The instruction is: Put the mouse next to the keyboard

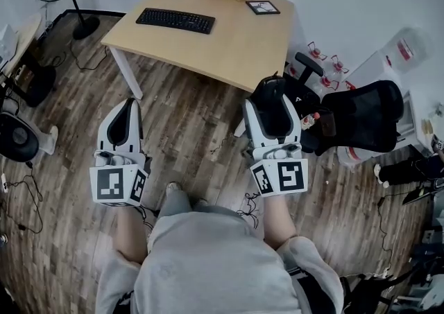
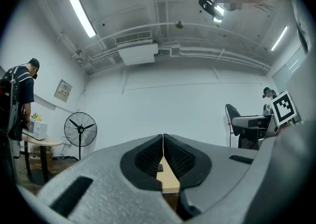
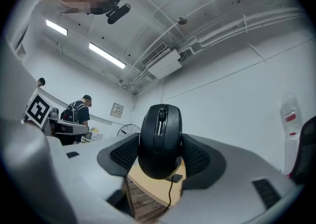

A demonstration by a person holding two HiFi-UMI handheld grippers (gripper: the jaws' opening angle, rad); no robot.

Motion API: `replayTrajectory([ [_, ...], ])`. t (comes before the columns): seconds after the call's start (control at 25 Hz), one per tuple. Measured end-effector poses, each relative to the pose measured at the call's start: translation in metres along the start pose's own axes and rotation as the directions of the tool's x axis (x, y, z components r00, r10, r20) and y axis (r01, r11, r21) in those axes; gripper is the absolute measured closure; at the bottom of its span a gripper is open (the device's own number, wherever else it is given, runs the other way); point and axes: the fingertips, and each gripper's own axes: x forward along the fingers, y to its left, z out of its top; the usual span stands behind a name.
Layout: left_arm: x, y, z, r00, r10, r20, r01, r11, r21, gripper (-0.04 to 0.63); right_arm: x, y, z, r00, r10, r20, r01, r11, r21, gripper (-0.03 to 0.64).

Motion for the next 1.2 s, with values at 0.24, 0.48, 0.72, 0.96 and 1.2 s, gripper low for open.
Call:
replayTrajectory([
  [0.24, 0.027, 0.01, -0.01, 1.0, -0.008, -0.001, 0.008, 1.0, -0.005, 0.584, 0.026, -0.009, -0.012, 1.0, -0.008, -0.005, 0.008, 1.0, -0.002, 0.365],
  [0.48, 0.072, 0.033, -0.02, 1.0, -0.026, 0.004, 0.026, 1.0, -0.009, 0.584, 0.064, -0.019, -0.025, 0.999, -0.039, -0.002, 0.039, 0.999, -0.011, 0.365],
  [0.72, 0.126, 0.066, -0.029, 0.998, -0.062, 0.003, 0.062, 0.998, -0.021, 0.584, 0.118, -0.027, -0.038, 0.997, -0.083, -0.003, 0.083, 0.996, -0.013, 0.365],
  [0.96, 0.175, 0.098, -0.031, 0.995, -0.097, 0.013, 0.097, 0.995, -0.023, 0.584, 0.165, -0.032, -0.047, 0.992, -0.129, -0.003, 0.129, 0.991, -0.021, 0.365],
  [1.2, 0.217, 0.136, -0.034, 0.992, -0.125, 0.022, 0.125, 0.992, -0.028, 0.584, 0.21, -0.035, -0.053, 0.983, -0.182, 0.002, 0.182, 0.983, -0.033, 0.365],
])
